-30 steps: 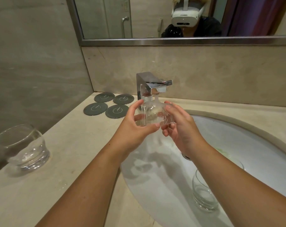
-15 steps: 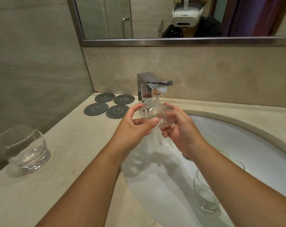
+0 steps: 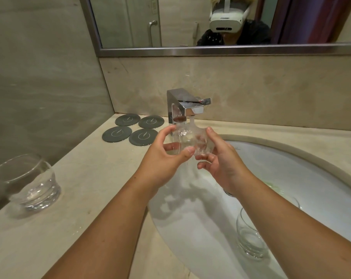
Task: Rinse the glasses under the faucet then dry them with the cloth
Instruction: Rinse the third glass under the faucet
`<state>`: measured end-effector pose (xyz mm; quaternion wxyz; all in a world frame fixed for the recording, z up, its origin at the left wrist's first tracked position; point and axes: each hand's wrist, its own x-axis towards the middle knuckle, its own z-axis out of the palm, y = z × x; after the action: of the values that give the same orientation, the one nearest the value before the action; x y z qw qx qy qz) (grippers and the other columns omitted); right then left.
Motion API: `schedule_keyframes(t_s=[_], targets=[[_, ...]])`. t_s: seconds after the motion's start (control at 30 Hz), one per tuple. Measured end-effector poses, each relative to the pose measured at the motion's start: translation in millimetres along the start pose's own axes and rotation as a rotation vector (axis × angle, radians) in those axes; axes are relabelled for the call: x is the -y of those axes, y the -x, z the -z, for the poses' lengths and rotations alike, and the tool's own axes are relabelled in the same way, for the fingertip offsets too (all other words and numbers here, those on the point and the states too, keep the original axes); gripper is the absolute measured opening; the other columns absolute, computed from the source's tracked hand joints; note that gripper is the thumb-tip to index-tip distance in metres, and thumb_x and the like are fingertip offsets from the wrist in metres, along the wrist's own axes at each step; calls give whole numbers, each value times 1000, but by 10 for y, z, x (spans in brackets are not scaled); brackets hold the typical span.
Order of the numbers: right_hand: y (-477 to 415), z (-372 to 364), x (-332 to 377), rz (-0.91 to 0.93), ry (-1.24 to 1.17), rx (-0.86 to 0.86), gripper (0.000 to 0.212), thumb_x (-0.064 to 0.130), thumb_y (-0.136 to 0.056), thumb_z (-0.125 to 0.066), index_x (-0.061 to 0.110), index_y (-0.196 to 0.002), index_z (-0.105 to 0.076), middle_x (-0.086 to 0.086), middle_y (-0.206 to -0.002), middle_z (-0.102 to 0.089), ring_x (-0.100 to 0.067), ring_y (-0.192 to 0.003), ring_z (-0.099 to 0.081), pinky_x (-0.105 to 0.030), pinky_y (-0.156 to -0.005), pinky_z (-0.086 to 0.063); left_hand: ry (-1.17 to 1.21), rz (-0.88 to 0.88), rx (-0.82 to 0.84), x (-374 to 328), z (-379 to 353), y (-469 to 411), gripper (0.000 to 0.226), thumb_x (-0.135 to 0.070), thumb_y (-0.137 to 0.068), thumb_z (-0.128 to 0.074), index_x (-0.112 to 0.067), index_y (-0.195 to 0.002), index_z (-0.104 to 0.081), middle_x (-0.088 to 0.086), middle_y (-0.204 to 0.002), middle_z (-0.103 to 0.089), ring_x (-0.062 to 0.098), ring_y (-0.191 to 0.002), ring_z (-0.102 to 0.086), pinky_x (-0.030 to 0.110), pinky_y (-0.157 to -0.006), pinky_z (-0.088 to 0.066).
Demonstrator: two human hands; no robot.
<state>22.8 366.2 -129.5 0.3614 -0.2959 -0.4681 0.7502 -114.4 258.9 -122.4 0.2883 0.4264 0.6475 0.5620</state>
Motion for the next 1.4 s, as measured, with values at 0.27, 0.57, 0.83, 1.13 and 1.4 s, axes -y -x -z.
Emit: schedule_keyframes(t_s=[0.27, 0.57, 0.83, 1.13, 1.4], targets=[[-11, 15, -5, 121, -26, 52, 51, 19, -80, -73, 29, -130, -72, -11, -101, -69, -21, -64, -55, -31, -53, -42, 68, 28, 7, 38, -15, -34, 94, -62, -64, -91, -44, -147, -52, 7, -126, -76, 17, -113, -77, 48, -109, -57], [17, 4, -1, 140, -9, 106, 34, 29, -99, -71, 33, -132, -71, -6, -99, -66, -19, -66, -55, -31, -52, -42, 0, -52, -14, -57, 6, 41, 72, -31, -81, -92, -53, -138, -53, -8, -132, -64, 6, -108, -76, 21, -90, -57], [12, 16, 18, 125, -16, 92, 44, 6, -89, -58, 33, -120, -76, -11, -105, -70, -20, -64, -51, -30, -53, -40, 46, -6, -2, -52, -15, 29, 84, -62, -64, -93, -56, -138, -54, 2, -132, -69, 12, -117, -73, 45, -105, -59], [-5, 2, 9, 95, -43, 102, 28, 26, -100, -62, 31, -125, -71, -7, -95, -65, -16, -59, -52, -28, -50, -35, -7, -52, -7, -90, -19, 55, 78, -29, -80, -94, -50, -142, -52, -9, -128, -66, 6, -103, -78, 10, -76, -54], [20, -11, 16, 91, -49, 77, 41, 5, -93, -53, 30, -117, -75, -5, -93, -68, -18, -59, -49, -30, -51, -35, 19, -5, -6, -42, -14, 14, 93, -60, -63, -95, -50, -144, -52, -2, -127, -73, 12, -115, -74, 43, -106, -58]])
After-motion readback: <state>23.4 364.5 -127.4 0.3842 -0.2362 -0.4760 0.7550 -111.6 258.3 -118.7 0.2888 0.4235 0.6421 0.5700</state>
